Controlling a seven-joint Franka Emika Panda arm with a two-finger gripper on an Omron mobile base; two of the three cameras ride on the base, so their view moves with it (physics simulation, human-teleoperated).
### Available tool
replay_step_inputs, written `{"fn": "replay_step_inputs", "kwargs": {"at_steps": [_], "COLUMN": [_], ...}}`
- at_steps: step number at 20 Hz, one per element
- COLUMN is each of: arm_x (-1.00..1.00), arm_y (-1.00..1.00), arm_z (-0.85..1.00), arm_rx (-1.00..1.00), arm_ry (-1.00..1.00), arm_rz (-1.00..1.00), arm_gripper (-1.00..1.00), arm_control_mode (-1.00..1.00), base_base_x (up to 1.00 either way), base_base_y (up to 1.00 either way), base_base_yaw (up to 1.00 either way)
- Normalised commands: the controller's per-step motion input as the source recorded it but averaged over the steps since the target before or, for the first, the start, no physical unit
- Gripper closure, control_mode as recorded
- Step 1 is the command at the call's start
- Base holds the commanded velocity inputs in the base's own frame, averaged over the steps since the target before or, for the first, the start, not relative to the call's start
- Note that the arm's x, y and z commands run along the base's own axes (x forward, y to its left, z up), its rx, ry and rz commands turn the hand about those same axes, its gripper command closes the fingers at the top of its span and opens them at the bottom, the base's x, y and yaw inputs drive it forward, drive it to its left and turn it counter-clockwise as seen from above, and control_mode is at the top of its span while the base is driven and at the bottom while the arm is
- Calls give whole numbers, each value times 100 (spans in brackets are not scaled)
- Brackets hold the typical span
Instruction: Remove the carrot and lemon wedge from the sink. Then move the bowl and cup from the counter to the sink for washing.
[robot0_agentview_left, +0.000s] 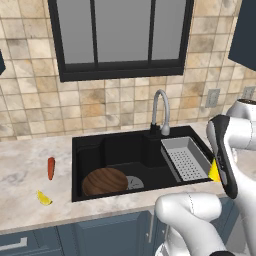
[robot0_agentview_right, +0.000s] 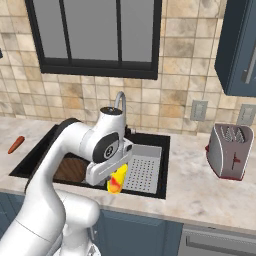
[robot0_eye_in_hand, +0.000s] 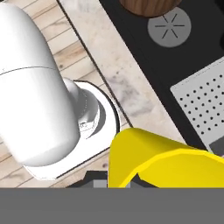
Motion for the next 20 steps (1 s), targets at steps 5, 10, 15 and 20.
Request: {"fn": "replay_step_inputs", "kwargs": {"at_steps": [5, 10, 15, 20], "arm_x": [-1, 0, 0, 0], "arm_y": [26, 27, 29, 28], "arm_z": [5, 4, 4, 2], "arm_rx": [0, 0, 0, 0], "arm_ry": [0, 0, -1, 0], "arm_rz": [15, 16, 15, 15], "arm_gripper": [100, 100, 100, 100], "arm_control_mode": [-100, -100, -100, -100], "base_base_x": [0, 0, 0, 0], "base_base_y": [0, 0, 0, 0], "base_base_yaw": [0, 0, 0, 0]}}
